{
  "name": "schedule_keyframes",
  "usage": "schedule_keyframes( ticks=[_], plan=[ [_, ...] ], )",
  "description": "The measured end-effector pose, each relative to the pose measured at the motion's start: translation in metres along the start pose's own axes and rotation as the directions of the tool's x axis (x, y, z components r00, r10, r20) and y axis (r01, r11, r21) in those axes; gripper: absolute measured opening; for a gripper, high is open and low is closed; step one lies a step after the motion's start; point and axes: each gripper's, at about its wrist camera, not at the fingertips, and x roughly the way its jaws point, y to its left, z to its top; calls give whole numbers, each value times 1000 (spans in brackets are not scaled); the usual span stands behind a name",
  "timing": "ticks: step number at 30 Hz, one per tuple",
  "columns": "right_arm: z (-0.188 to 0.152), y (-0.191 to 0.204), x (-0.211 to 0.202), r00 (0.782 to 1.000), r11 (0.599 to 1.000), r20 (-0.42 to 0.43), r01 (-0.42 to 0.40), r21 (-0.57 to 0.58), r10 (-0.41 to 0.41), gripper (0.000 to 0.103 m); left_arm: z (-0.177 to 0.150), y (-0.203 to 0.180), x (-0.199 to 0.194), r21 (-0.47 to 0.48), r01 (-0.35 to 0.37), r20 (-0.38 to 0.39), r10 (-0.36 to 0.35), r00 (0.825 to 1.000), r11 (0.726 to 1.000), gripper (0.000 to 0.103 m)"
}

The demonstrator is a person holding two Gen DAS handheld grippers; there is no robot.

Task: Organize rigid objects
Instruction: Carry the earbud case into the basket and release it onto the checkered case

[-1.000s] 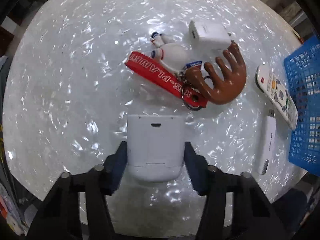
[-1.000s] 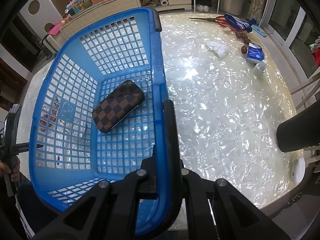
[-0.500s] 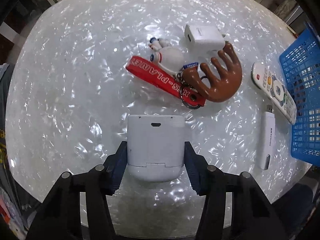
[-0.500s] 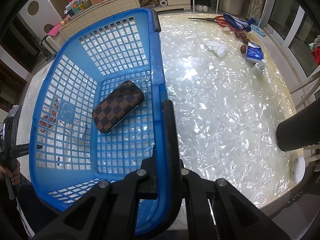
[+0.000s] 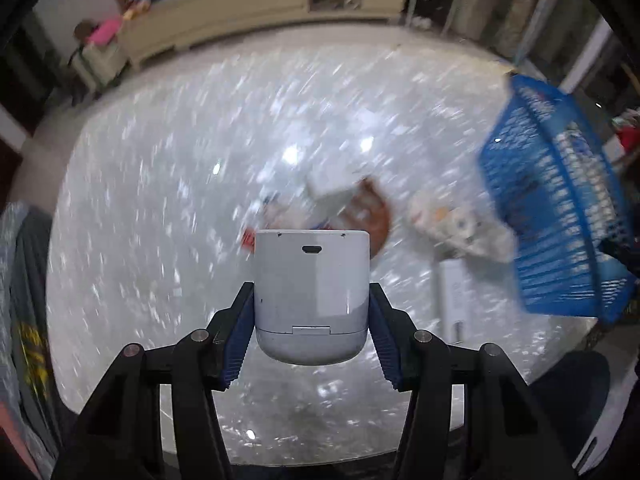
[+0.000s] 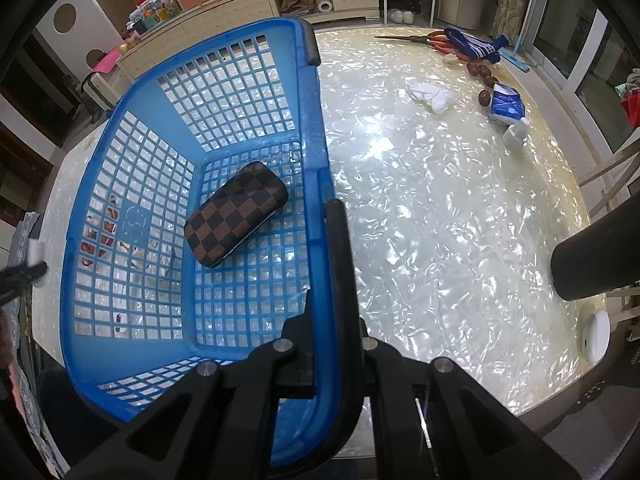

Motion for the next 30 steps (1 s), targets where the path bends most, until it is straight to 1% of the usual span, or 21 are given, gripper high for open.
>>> schedule_keyframes(
  ticks=[3,6,7,8,11,14,17,21,23,24,27,30],
  plan=[
    [0,0,0,1000,1000,1,0,0,0,4,13,-28,-30,82,24,69,-30,997,996,58],
    [0,-1,0,1000,1000,2,-4,2,4,4,26,-56,-50,157,55,107,-72,992,986,58],
    [0,-2,0,1000,1000,2,-5,3,5,4,31,-68,-56,192,71,116,-95,989,979,58],
    [0,-2,0,1000,1000,3,-6,4,6,4,33,-76,-59,212,75,124,-103,987,974,58],
    [0,-2,0,1000,1000,9,-9,9,9,4,44,-114,-65,288,86,153,-134,979,954,58],
    [-1,-3,-1,1000,1000,11,-13,9,13,4,47,-147,-60,353,111,159,-176,971,929,58],
    [0,-2,0,1000,1000,10,-11,5,11,4,51,-181,-48,434,137,155,-224,962,891,58],
    [-1,-3,-1,1000,1000,14,-22,14,22,4,53,-209,-26,504,156,130,-254,958,849,58],
    [-1,-4,-1,1000,1000,14,-25,17,25,4,52,-222,-18,541,177,111,-279,954,822,58],
    [-1,-4,-1,1000,1000,14,-25,16,25,4,52,-231,-14,566,174,107,-281,954,806,58],
    [-1,-4,-1,1000,1000,15,-24,17,24,5,54,-248,1,593,151,95,-254,962,791,58],
    [-1,-6,-1,999,999,21,-31,28,31,5,62,-259,19,600,183,48,-263,964,779,58]
  ],
)
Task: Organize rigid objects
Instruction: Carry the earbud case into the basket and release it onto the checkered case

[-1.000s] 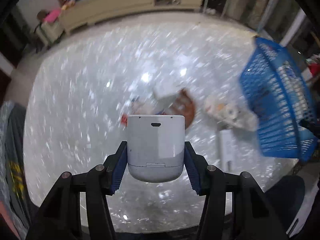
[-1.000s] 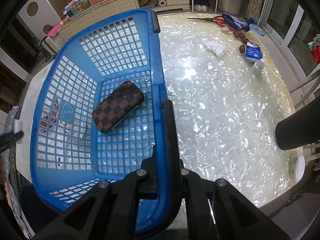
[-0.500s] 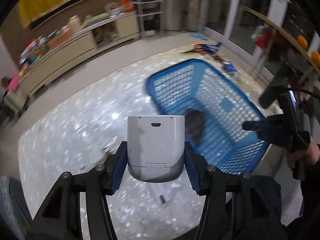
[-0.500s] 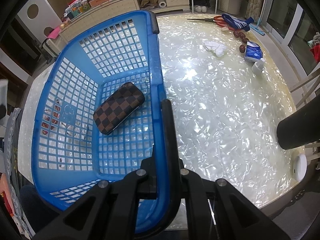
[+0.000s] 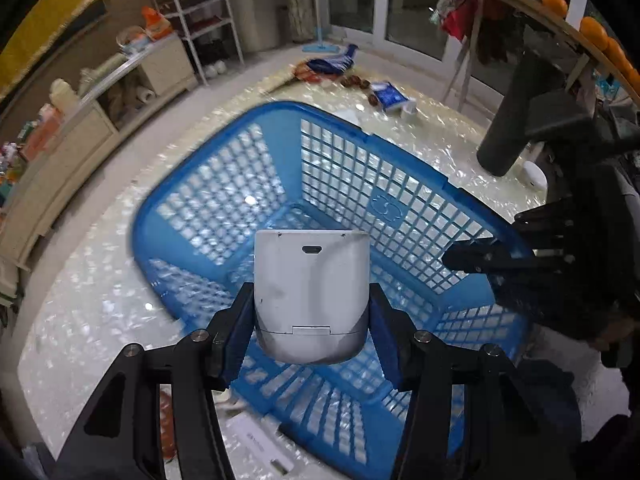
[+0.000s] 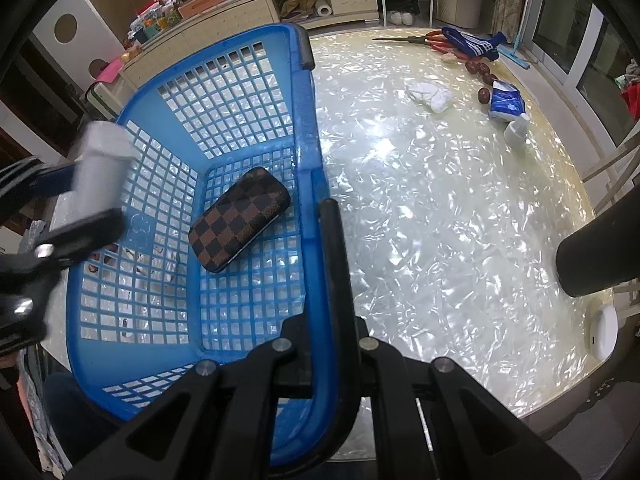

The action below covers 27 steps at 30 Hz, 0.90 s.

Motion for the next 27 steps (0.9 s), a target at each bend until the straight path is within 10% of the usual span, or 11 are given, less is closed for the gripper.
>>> schedule_keyframes(
  ticks=[27],
  plan=[
    [-1,-2,0,1000,1000,2,-9,8,9,5,31,0,83,81,-33,-232,51,971,996,69]
  ],
)
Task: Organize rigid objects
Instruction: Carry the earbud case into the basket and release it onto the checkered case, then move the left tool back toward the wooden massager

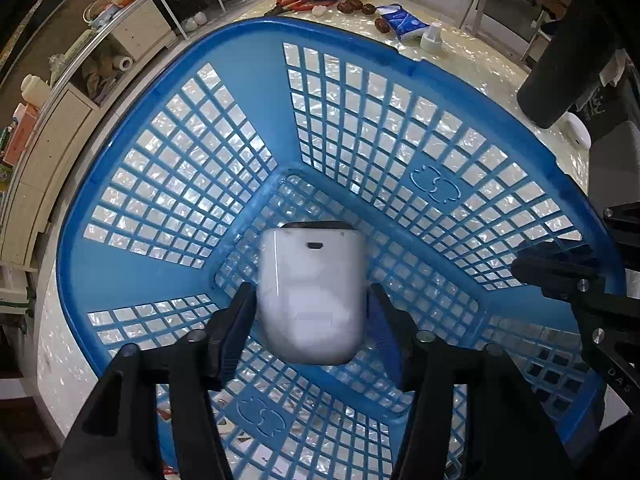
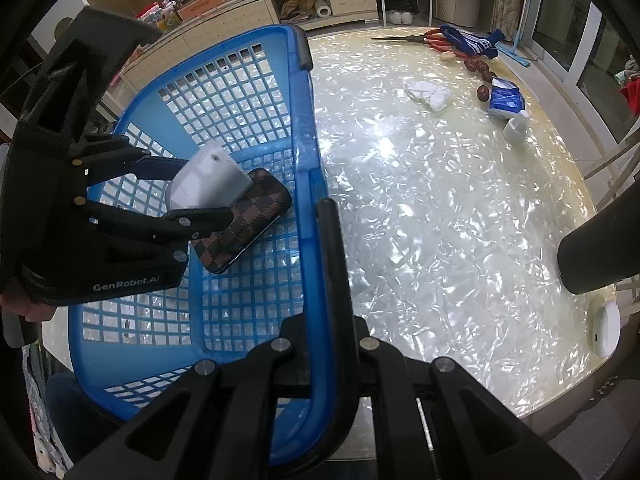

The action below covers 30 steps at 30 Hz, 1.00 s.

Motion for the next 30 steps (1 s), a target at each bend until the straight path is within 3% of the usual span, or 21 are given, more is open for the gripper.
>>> schedule_keyframes(
  ticks=[1,4,9,18,25,30],
  plan=[
    [0,0,0,1000,1000,0,0,0,0,5,1,0,-1,4,3,2,-3,1000,1000,80],
    [0,0,0,1000,1000,-1,-2,-1,2,5,3,-1,-9,9,-5,42,4,999,1000,92],
    [1,-2,1,1000,1000,-1,-6,5,6,5,-1,11,-17,-1,-21,37,21,999,1000,93],
    [2,-2,3,1000,1000,-12,-4,-8,4,5,-15,40,-87,-61,-44,170,54,984,997,93],
    [3,2,5,1000,1000,-14,13,-26,-13,5,-63,80,-131,-178,-36,194,71,978,983,93],
    [3,5,6,999,998,-18,29,-47,-30,5,-108,106,-143,-241,-86,154,126,980,967,93]
  ],
)
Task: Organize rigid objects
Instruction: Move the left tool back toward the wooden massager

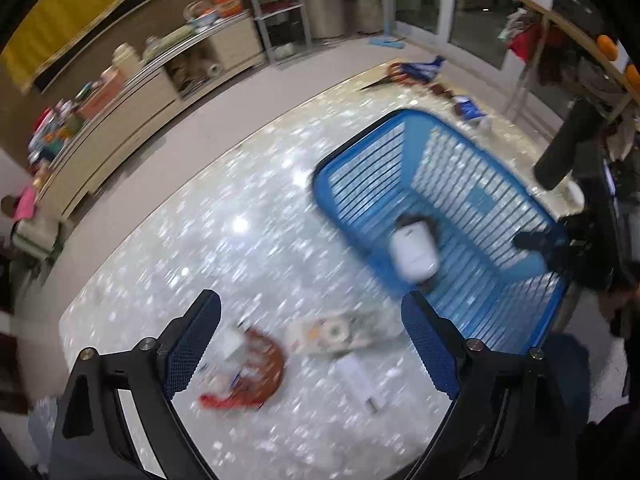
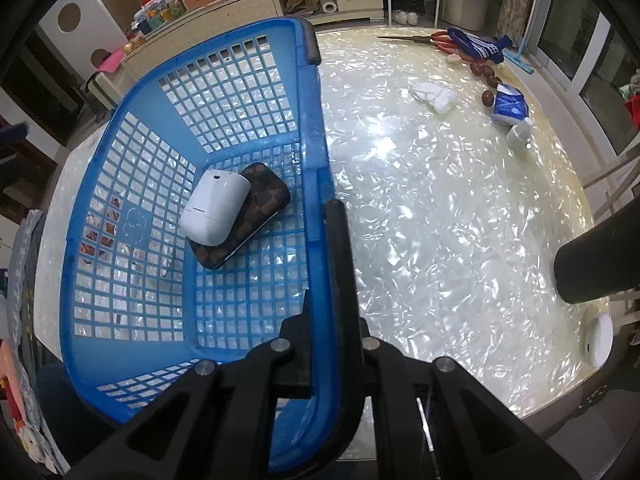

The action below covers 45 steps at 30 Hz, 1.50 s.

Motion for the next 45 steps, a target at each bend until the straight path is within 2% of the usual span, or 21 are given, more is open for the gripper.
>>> schedule_keyframes(
  ticks=[3,10,16,23,26,30,32,36,40,45],
  plan=[
    [0,1,0,1000,1000,-2,6,-2,-6,5,-24,21,-3,-53,-33,-16,32,999,998,93],
    [-4,5,-2,1000,1000,-1,17,-7,-17,5,-72,57,7,-149,-29,-75,18,997,988,93],
    [-5,5,-4,1000,1000,-7,23,-3,-23,5,-109,82,42,-242,-20,-152,-18,988,970,93],
    [-6,5,-5,1000,1000,-13,25,-3,-25,5,-137,89,91,-338,-10,-212,-66,975,941,93],
    [-7,5,-6,1000,1000,-17,25,-7,-26,5,-140,87,104,-301,-12,-207,-53,977,954,93],
    [-8,4,-6,1000,1000,-19,12,7,-12,5,-136,78,107,-191,61,-113,-84,990,980,93],
    [-7,4,-7,1000,1000,-21,14,4,-14,5,-132,75,112,-152,94,-100,-110,989,984,93],
    [-8,4,-6,1000,1000,-21,12,7,-12,5,-122,75,127,-156,131,-97,-147,984,979,93],
    [-8,4,-6,1000,1000,-24,12,11,-12,5,-114,68,138,-102,149,-105,-159,982,984,93],
    [-7,3,-6,1000,1000,-26,11,18,-10,5,-103,59,152,-29,123,-134,-125,983,992,93]
  ],
)
